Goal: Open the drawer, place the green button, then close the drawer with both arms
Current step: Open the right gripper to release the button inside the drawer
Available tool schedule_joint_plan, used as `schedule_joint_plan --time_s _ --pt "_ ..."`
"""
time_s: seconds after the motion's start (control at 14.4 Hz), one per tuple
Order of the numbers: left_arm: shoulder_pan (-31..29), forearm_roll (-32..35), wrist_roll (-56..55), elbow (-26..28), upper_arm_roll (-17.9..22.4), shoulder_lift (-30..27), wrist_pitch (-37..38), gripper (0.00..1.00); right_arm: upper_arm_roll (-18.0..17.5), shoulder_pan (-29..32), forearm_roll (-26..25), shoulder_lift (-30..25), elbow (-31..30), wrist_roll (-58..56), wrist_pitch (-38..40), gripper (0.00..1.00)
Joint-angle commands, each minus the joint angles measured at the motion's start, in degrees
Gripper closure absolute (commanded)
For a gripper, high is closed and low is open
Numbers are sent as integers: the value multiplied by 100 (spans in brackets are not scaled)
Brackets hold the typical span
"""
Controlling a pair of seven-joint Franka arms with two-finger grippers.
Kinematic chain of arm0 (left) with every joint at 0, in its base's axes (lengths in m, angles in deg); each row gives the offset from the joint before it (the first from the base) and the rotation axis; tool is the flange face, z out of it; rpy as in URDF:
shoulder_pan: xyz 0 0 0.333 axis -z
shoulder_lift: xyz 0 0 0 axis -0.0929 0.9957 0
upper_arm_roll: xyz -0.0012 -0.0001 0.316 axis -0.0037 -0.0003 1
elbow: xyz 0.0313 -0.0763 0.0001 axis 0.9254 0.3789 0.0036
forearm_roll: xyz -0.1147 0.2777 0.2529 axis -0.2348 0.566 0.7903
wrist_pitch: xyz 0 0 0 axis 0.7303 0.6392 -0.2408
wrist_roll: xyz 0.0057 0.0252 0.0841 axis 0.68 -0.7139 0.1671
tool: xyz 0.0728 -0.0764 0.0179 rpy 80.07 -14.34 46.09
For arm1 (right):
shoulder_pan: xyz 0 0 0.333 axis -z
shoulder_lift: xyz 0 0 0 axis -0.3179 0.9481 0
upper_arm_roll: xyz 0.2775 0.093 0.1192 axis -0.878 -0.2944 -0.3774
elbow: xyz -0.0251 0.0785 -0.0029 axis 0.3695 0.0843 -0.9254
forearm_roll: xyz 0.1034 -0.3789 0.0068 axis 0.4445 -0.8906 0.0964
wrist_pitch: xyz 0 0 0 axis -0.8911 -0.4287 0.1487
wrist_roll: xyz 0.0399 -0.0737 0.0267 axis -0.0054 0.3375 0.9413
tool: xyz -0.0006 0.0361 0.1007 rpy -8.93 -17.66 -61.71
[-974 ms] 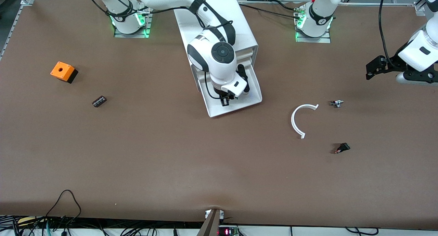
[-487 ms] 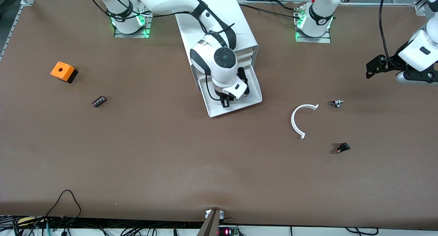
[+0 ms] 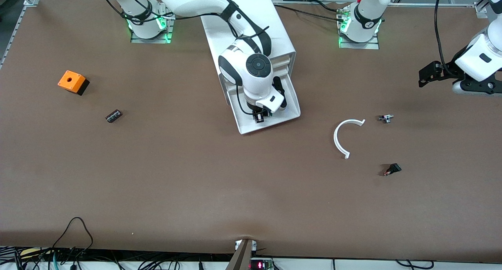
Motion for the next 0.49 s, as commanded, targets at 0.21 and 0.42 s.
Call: schedule_joint_plan --time_s 0.21,0.42 --pt "-11 -76 -58 -242 -39 43 280 0 96 -5 73 32 445 68 92 0" --pt "25 -76 -67 -251 -48 43 280 0 359 13 573 -91 674 68 346 0"
